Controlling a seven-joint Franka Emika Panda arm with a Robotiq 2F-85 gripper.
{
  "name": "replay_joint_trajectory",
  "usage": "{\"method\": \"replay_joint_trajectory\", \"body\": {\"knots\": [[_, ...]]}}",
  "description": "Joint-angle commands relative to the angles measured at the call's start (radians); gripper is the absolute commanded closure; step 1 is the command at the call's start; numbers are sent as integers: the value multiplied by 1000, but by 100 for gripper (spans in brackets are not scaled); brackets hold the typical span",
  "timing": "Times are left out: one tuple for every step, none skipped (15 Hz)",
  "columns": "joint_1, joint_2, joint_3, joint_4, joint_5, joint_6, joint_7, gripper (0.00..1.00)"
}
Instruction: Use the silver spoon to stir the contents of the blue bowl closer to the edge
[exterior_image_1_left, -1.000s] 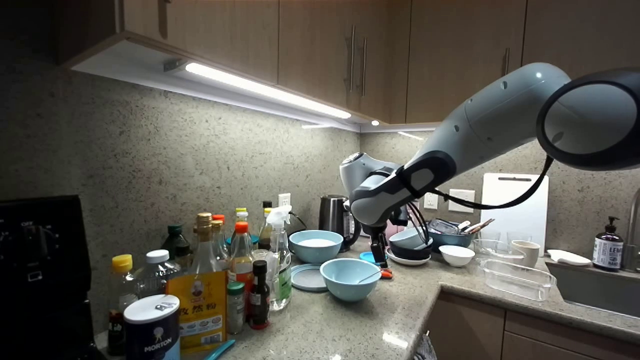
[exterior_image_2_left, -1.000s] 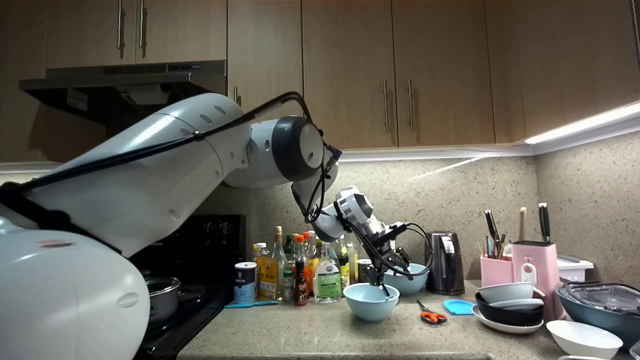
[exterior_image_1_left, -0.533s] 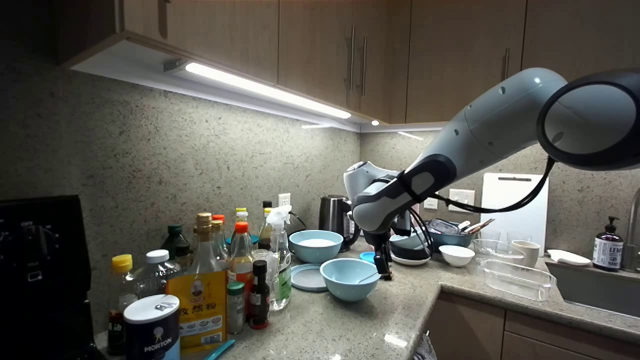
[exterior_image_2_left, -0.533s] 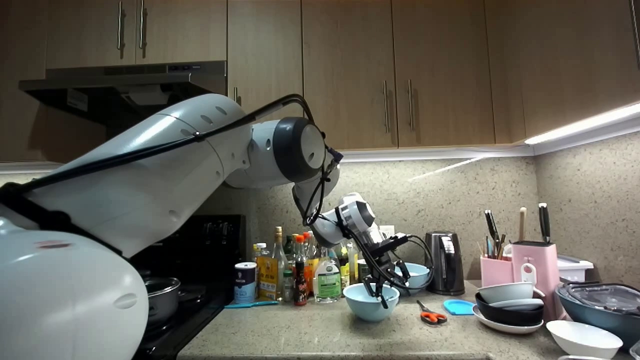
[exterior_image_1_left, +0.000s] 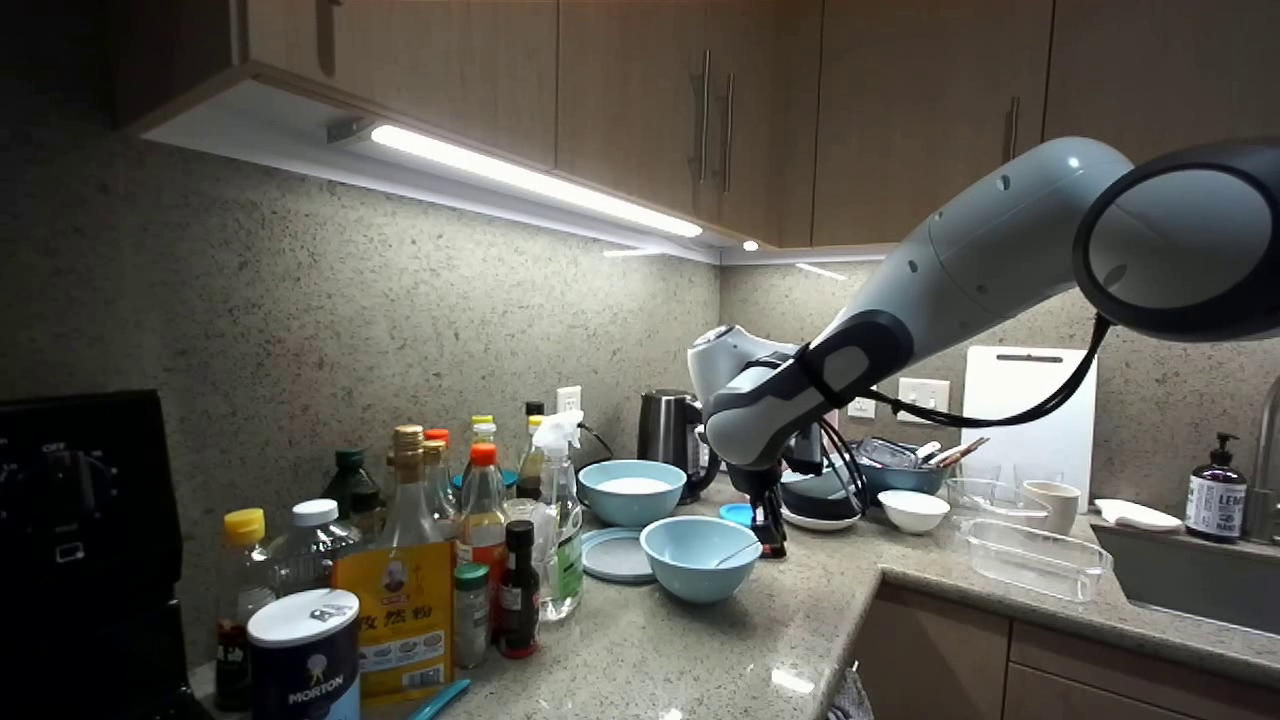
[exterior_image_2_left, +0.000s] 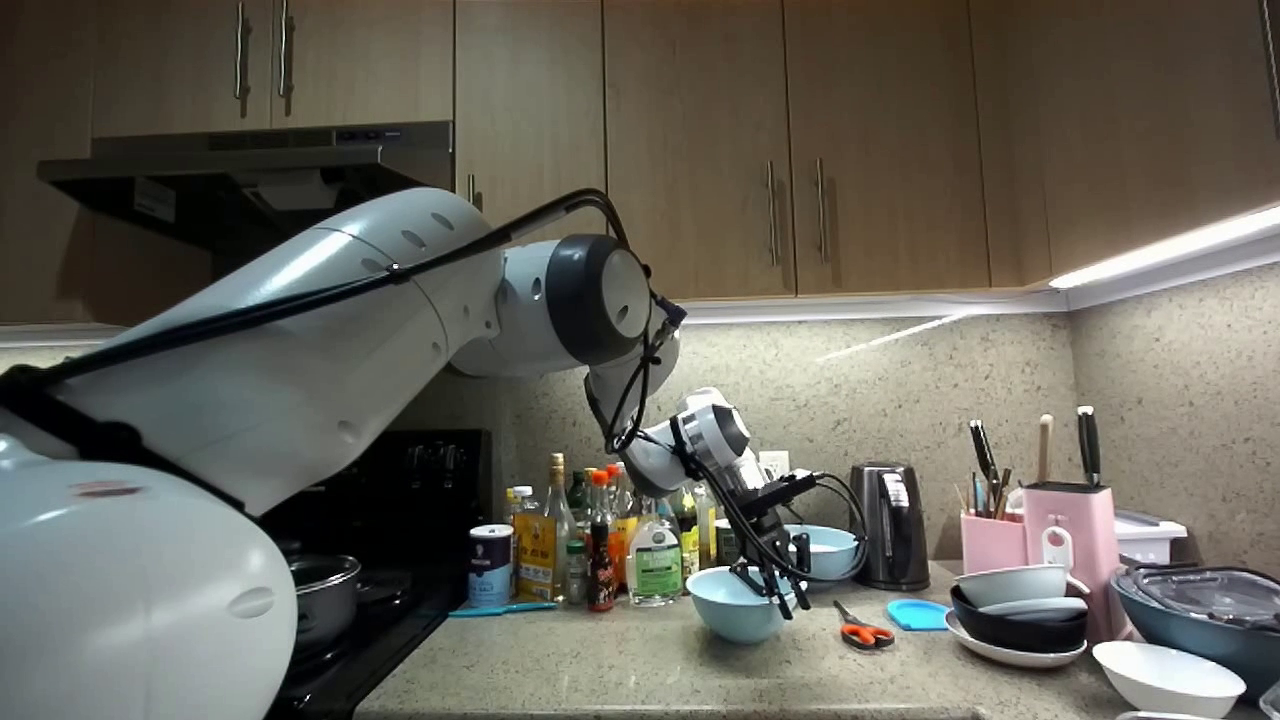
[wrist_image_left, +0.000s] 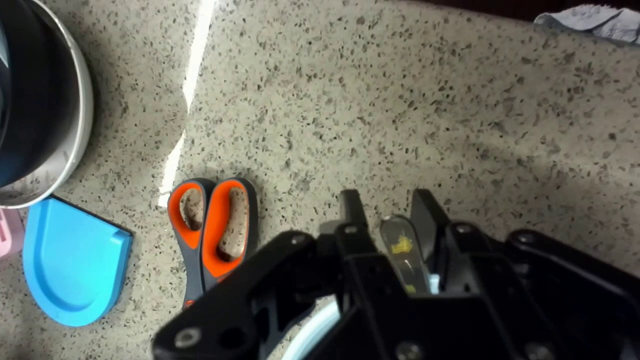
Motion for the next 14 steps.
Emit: {"method": "replay_joint_trajectory", "body": {"knots": [[-6, -17, 4, -30, 6, 24, 13, 93], [-5, -17, 4, -31, 5, 24, 14, 95], [-3, -19, 4, -34, 3, 25, 15, 95], [1, -23, 5, -40, 1, 26, 17, 97], [5, -27, 6, -45, -2, 25, 16, 95], [13, -33, 8, -53, -6, 22, 16, 94], [21, -33, 7, -57, -13, 21, 21, 94], [32, -33, 5, -58, -21, 18, 26, 92], [42, -32, 2, -56, -27, 16, 33, 93], [53, -33, 1, -56, -31, 12, 39, 93], [69, -37, -7, -57, -42, 10, 59, 93], [98, -38, -30, -57, -75, 9, 104, 94], [132, -40, -59, -61, -125, 10, 161, 93], [164, -39, -81, -59, -174, -4, 210, 93]]}}
